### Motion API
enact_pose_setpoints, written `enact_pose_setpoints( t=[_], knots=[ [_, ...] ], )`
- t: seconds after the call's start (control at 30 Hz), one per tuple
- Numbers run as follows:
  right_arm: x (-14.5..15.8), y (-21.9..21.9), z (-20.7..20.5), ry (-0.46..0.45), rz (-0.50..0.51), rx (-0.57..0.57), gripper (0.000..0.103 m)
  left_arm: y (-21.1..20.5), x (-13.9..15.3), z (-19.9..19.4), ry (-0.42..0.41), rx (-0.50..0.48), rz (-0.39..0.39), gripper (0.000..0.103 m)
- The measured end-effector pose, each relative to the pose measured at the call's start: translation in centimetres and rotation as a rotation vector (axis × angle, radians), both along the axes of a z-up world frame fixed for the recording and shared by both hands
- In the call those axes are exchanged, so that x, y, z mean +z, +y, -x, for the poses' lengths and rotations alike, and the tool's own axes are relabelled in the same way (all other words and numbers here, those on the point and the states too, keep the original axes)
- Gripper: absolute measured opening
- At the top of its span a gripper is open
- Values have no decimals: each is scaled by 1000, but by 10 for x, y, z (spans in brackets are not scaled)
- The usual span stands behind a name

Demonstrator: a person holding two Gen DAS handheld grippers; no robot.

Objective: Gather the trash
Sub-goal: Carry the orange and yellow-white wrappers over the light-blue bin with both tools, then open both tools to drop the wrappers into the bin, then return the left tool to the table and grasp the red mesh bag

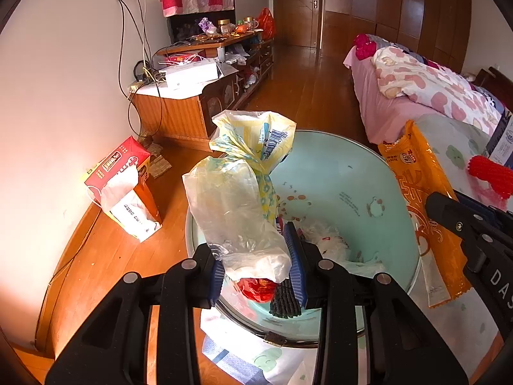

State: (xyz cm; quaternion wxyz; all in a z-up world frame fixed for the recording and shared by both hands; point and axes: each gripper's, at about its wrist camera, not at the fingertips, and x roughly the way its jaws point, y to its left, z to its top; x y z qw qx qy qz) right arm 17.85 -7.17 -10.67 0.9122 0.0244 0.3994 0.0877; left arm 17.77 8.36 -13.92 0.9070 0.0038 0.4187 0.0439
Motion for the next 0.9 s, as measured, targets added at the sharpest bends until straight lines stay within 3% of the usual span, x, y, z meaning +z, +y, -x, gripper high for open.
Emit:
enact_pose_setpoints(
  t=[0.3, 0.53, 0.6, 0.67, 0.8, 0.9],
  knots=[
    [-17, 3, -22, 52, -23, 43, 17, -1, -8, -7, 28, -5, -15, 35],
    [-19, -7, -17, 29, -61, 24, 26, -1, -7, -5, 35, 0, -24, 39],
    [-14, -16, -7, 1, -82, -14, 28, -2, -4, -4, 26, -1, -29, 43],
    [-14, -16, -2, -13, -84, -30, 32, -3, 0, -1, 13, 4, -36, 54],
    [-4, -28, 19, -73, -81, -84, 38, -8, 12, 8, -27, 13, -61, 66],
    [4, -41, 31, -116, -75, -125, 47, -13, 22, 16, -56, 15, -71, 73]
  ],
)
